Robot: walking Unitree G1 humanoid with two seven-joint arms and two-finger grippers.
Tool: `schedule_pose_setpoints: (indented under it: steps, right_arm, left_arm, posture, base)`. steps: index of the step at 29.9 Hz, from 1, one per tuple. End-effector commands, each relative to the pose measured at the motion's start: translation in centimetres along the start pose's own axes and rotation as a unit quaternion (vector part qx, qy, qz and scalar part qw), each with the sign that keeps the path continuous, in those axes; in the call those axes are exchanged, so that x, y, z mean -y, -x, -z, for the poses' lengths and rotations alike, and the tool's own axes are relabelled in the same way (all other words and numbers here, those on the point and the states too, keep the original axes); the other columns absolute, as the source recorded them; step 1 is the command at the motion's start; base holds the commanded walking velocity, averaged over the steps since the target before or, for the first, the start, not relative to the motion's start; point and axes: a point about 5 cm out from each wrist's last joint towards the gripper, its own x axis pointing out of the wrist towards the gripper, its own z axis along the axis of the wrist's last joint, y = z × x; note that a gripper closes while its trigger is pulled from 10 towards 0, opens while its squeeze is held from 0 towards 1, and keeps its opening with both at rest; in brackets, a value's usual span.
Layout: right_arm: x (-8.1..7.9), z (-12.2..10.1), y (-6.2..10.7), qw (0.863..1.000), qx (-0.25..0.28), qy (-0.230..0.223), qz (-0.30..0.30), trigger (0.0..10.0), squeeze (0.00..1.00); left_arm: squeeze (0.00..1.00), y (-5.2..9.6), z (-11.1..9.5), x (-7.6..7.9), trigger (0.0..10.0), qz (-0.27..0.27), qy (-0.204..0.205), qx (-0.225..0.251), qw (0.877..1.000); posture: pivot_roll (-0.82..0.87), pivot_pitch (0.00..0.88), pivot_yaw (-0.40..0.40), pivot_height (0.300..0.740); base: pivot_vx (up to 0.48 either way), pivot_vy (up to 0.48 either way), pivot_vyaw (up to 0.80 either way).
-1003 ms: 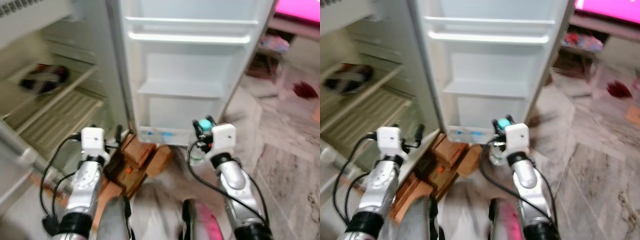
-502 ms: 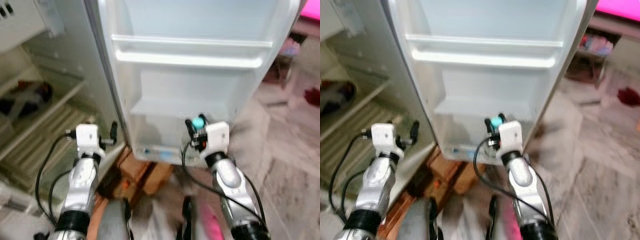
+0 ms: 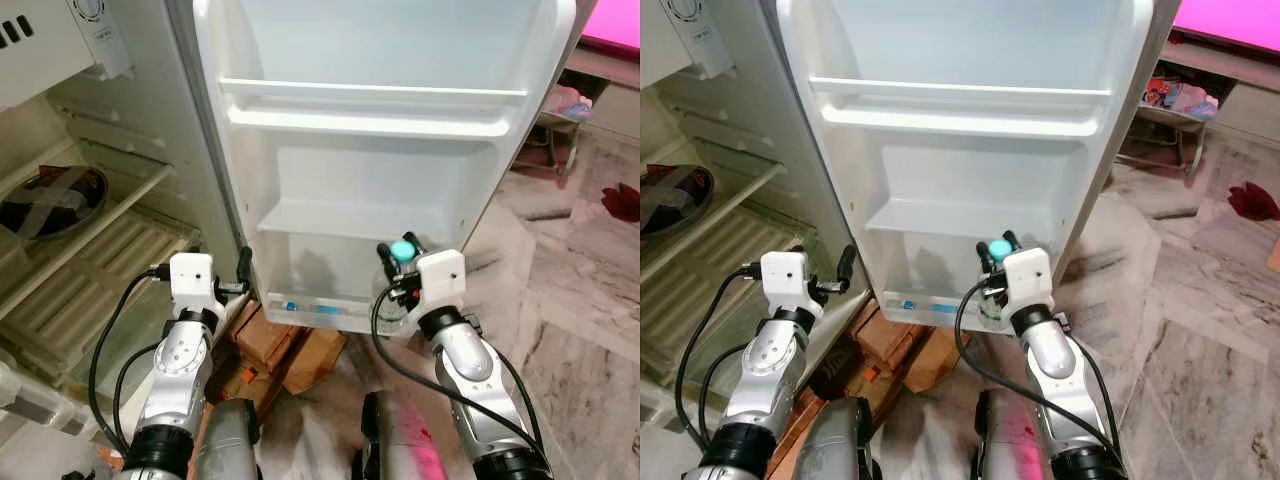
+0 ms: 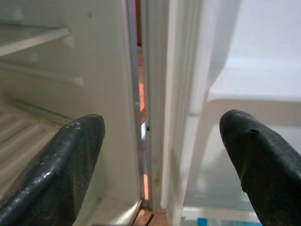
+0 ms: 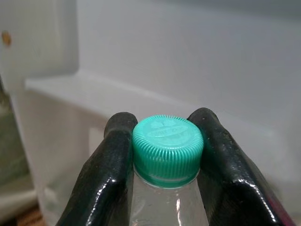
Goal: Restocking fridge
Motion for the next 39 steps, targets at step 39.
schedule_pose_setpoints:
  steps: [39]
  right_arm:
    - [-0.7, -4.1, -5.8, 0.953, 0.150, 0.229, -0.132, 10.0, 0.00]
  left_arm:
    - [0.00, 1.2, -4.3, -1.1, 10.0, -0.005, -0.020, 0.026, 0.999]
  posture:
    - [0.03, 0.259, 0.018, 0.563]
  base:
    - [0.000, 0.000, 0.00]
